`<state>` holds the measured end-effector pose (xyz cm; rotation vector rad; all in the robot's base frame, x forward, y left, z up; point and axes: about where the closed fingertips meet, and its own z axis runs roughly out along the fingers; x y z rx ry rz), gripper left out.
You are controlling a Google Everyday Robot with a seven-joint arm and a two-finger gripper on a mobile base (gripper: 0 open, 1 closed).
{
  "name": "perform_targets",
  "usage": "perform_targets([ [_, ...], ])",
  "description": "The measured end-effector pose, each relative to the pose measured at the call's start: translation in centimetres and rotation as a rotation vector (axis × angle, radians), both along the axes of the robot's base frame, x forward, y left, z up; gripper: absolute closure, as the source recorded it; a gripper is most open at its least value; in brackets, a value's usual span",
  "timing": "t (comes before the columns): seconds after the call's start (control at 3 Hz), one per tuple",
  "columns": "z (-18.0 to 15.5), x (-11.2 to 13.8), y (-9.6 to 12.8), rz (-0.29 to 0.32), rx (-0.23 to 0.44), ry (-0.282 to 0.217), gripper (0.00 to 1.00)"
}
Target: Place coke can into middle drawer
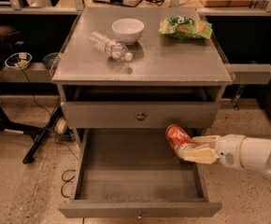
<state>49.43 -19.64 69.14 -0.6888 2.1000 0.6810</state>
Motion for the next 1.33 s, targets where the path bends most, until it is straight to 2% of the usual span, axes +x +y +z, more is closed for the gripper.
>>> perform_targets([
  [0.33, -3.9, 0.1, -0.4, -0.062, -0.002, 0.042, 1.00],
  [0.67, -6.6, 0.6, -0.4, -0.080, -0.010, 0.086, 1.00],
  [1.0, -10.0, 1.9, 0.0, -0.076, -0.024, 0.148, 1.00],
  [1.33, -11.8, 2.4, 0.9, -0.031, -0.023, 0.191, 1.00],
])
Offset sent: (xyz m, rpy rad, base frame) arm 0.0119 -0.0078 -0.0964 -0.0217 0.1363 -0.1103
